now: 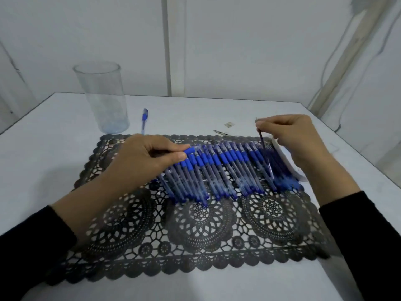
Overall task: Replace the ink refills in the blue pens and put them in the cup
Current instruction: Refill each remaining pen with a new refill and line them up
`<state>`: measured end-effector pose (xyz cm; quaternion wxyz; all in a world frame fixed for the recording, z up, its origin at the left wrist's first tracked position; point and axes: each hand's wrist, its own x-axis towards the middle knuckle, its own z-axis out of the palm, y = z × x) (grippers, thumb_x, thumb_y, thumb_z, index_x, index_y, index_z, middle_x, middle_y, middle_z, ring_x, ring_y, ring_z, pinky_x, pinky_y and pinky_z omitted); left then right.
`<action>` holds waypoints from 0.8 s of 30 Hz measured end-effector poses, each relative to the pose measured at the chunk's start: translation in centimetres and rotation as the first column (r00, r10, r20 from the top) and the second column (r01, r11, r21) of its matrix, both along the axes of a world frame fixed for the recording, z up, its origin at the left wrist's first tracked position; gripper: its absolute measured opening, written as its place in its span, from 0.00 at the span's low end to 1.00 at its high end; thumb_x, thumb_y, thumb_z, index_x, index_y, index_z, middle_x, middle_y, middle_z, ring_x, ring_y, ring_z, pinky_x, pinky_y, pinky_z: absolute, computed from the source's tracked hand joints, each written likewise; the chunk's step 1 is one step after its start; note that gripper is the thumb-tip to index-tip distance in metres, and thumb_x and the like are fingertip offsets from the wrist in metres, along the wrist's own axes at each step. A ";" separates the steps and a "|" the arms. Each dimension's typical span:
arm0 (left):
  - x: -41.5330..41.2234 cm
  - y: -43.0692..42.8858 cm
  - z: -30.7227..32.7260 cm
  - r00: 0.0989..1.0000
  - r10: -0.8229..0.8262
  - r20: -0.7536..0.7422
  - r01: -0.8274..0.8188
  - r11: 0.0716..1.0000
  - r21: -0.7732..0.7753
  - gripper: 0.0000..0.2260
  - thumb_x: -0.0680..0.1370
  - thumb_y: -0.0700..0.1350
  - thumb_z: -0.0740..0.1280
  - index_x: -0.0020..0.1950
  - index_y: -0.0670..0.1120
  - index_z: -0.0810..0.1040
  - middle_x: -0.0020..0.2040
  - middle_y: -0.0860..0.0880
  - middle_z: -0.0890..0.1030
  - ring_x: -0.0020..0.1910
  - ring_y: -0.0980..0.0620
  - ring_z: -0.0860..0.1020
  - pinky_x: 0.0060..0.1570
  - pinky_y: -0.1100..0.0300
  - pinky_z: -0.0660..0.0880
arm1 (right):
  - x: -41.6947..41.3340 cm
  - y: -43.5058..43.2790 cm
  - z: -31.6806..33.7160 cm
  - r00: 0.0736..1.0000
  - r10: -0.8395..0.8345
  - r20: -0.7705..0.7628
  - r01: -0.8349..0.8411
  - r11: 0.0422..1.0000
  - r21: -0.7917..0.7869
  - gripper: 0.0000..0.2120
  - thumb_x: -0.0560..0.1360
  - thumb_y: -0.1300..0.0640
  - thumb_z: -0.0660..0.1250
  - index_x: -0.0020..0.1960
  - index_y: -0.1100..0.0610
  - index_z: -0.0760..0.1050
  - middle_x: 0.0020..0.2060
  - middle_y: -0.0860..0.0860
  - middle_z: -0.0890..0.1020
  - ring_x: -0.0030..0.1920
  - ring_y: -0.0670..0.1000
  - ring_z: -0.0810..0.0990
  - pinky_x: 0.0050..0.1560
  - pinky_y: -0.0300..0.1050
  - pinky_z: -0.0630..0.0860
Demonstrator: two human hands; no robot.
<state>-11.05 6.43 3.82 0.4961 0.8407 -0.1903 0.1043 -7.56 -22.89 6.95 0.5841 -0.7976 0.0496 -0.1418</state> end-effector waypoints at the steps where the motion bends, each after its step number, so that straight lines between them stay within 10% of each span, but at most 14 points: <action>1: 0.4 -0.7 0.4 1.000 -0.025 -0.001 0.025 0.999 0.020 0.09 0.70 0.51 0.73 0.50 0.57 0.85 0.41 0.58 0.86 0.42 0.57 0.84 0.47 0.65 0.80 | 0.2 -0.6 -0.2 1.000 -0.020 -0.007 0.020 0.998 -0.054 0.03 0.72 0.59 0.75 0.44 0.58 0.84 0.41 0.45 0.85 0.36 0.35 0.81 0.36 0.27 0.72; 6: 3.0 -4.8 0.2 0.995 -0.088 -0.044 0.092 0.993 0.077 0.10 0.73 0.46 0.75 0.53 0.54 0.85 0.42 0.56 0.86 0.41 0.55 0.83 0.45 0.59 0.81 | 1.2 -2.1 -1.0 0.987 -0.132 -0.095 0.087 0.922 -0.377 0.04 0.72 0.57 0.75 0.43 0.58 0.85 0.36 0.48 0.83 0.34 0.41 0.77 0.29 0.29 0.70; 9: 4.3 -7.4 -0.5 0.989 -0.085 -0.122 0.094 0.994 0.062 0.10 0.73 0.46 0.75 0.53 0.56 0.85 0.46 0.61 0.84 0.42 0.64 0.82 0.41 0.73 0.75 | 1.9 -2.2 -1.8 0.984 -0.145 -0.106 0.066 0.840 -0.539 0.05 0.74 0.60 0.72 0.44 0.62 0.85 0.34 0.51 0.83 0.29 0.42 0.73 0.23 0.28 0.67; 14: 5.7 -10.6 -1.0 0.968 -0.101 -0.228 0.116 0.992 0.055 0.08 0.74 0.47 0.75 0.51 0.57 0.85 0.42 0.64 0.81 0.39 0.73 0.78 0.38 0.77 0.73 | 3.4 -2.5 -3.8 0.975 -0.198 -0.096 0.079 0.719 -0.691 0.08 0.71 0.64 0.68 0.44 0.68 0.83 0.40 0.62 0.85 0.38 0.57 0.83 0.38 0.54 0.82; 24: 6.6 -12.0 -1.3 0.959 -0.112 -0.261 0.136 0.988 0.075 0.08 0.74 0.48 0.75 0.52 0.56 0.85 0.43 0.65 0.82 0.40 0.72 0.78 0.38 0.77 0.70 | 2.2 -3.0 -3.8 0.984 -0.168 -0.066 0.077 0.721 -0.689 0.14 0.72 0.62 0.66 0.29 0.60 0.69 0.26 0.62 0.70 0.28 0.53 0.64 0.29 0.41 0.62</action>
